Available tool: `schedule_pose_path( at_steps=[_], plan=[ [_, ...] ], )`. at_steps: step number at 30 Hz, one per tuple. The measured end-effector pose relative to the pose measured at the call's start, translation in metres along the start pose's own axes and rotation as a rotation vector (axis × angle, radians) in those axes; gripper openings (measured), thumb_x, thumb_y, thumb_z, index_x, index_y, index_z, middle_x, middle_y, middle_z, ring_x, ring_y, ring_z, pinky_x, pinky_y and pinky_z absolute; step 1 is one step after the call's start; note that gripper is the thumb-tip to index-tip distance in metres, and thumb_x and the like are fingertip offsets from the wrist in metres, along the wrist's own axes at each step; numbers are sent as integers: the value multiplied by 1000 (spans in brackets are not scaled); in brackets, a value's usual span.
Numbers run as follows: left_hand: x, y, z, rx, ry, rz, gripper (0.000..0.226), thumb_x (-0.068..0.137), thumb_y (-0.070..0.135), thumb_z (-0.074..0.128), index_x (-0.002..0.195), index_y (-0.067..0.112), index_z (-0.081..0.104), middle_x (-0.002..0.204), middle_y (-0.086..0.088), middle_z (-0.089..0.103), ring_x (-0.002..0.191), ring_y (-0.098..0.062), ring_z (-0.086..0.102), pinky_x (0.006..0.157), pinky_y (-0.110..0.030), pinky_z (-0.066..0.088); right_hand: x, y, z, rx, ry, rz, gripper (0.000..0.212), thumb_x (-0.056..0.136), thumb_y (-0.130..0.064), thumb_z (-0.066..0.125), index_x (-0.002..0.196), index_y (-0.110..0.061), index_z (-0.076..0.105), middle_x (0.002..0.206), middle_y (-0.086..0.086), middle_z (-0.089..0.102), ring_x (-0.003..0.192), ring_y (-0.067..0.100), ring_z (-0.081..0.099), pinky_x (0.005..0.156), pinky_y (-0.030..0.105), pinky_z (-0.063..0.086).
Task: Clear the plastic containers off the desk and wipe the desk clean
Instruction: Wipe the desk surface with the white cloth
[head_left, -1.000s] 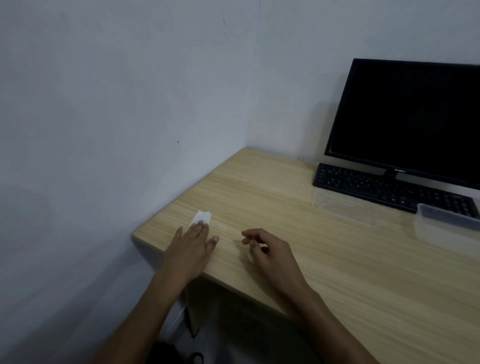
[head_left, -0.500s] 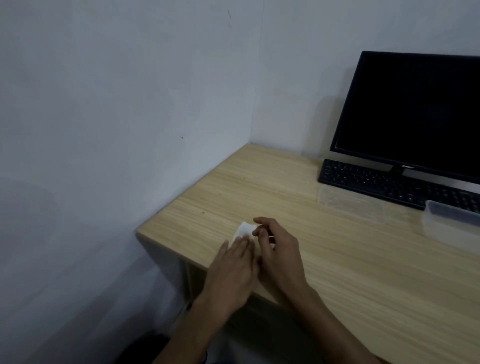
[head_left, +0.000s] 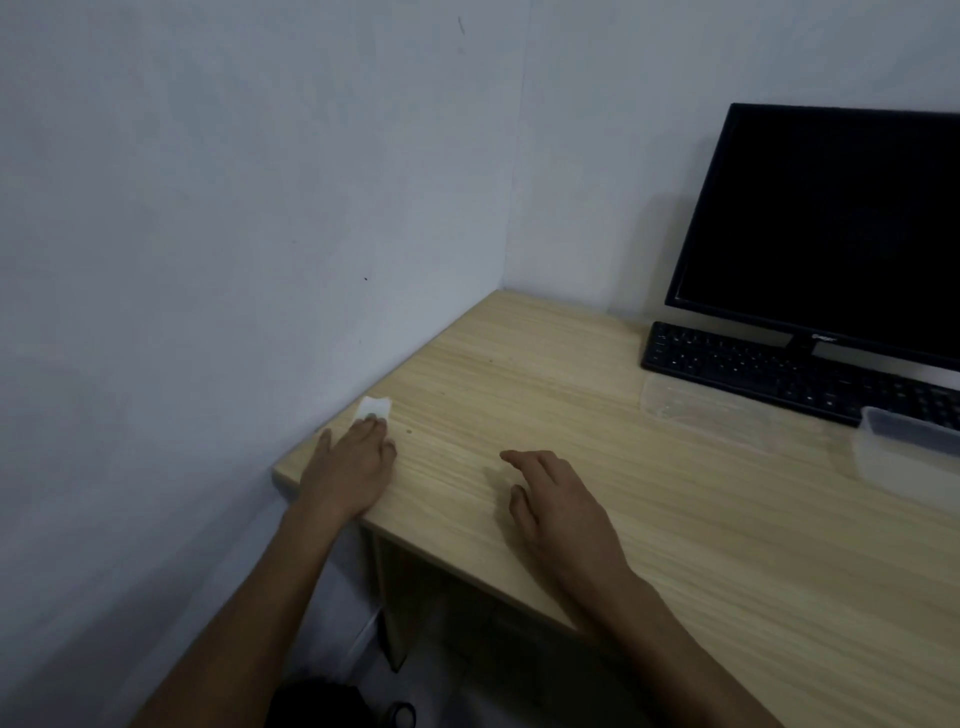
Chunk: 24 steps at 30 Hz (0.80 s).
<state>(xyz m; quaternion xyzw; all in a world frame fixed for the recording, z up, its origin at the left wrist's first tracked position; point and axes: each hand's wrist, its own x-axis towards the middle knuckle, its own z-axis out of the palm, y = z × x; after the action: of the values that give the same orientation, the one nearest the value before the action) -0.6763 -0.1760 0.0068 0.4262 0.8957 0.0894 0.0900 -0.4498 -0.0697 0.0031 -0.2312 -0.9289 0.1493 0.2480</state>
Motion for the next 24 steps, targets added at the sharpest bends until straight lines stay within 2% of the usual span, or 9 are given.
schedule_pose_path(
  at_steps=[5,8,13,16,20,24],
  plan=[
    [17,-9,-5,-2,38,-24,50,105,29,16,152,11,16,161,-1,11,147,-11,9,118,-38,4,-7,-5,13,-113,3,-107,44,93,-32,34,134,-22,48,124,-2,56,107,14,53,88,27,46],
    [10,9,-1,-48,30,45,49,105,27,18,152,12,20,161,0,14,147,-10,11,117,-35,5,-6,-5,14,-150,25,-123,43,93,-31,36,133,-22,51,119,-2,59,103,14,55,87,28,46],
    [-27,48,18,15,43,181,49,105,29,17,153,17,16,161,5,10,147,-6,6,118,-34,2,-10,-6,9,-152,4,-81,48,92,-34,30,135,-23,48,124,-1,58,108,16,54,92,30,44],
    [-52,54,23,28,52,222,56,101,40,7,153,20,13,161,8,8,146,-3,5,118,-31,1,-11,-5,5,-132,2,-66,52,92,-35,25,138,-21,46,125,0,58,109,16,54,94,32,44],
    [-78,67,26,3,5,336,49,106,31,16,153,22,8,161,10,1,146,-1,-3,115,-26,-8,-11,-6,0,-22,81,5,54,89,-29,25,137,-17,48,112,1,65,99,15,59,83,25,41],
    [-75,89,33,51,-4,428,50,106,31,18,154,22,6,161,10,0,146,-3,-3,115,-28,-9,-13,-5,-2,26,121,83,54,88,-32,25,129,-13,55,116,4,64,102,20,58,83,27,42]
  ],
)
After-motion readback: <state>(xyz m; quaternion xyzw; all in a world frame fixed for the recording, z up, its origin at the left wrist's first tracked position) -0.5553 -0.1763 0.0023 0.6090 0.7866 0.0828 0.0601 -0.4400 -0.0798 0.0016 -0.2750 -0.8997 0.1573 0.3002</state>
